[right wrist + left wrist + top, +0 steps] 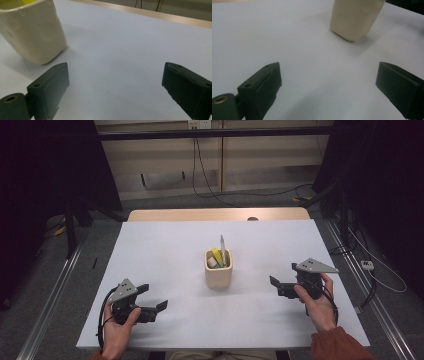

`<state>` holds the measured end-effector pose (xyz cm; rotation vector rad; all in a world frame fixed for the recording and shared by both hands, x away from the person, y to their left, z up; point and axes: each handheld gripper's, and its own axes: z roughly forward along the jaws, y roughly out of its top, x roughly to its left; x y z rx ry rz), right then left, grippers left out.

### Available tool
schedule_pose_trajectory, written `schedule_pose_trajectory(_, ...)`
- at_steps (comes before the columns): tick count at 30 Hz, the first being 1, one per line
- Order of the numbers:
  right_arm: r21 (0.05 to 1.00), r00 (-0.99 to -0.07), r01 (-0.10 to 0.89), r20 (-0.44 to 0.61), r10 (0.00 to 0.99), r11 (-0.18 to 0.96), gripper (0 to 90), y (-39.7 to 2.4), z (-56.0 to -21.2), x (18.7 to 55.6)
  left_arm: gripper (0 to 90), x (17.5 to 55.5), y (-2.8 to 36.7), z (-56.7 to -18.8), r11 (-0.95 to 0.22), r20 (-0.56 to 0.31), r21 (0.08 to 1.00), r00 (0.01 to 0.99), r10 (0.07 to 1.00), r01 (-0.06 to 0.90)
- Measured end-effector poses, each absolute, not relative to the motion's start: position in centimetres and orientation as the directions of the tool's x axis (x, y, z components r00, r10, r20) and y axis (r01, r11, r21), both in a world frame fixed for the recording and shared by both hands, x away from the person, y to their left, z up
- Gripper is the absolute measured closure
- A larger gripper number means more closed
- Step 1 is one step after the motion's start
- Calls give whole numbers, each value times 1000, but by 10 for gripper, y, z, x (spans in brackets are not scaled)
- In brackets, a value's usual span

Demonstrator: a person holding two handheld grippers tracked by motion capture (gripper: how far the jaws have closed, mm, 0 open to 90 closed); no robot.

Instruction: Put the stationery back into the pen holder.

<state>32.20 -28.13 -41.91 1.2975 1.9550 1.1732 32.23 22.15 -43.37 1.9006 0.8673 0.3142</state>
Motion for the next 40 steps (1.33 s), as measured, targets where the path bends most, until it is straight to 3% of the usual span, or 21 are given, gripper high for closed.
schedule_pose_trajectory(23,858,-388,486,41,921,167,80,-294,-448,293,63,321,223,-433,-268,-128,864,701,701,427)
schedule_pose_trajectory(40,864,-380,480,47,924,154,80,-295,-451,294,63,323,224,-433,-257,-135,866,695,707,430)
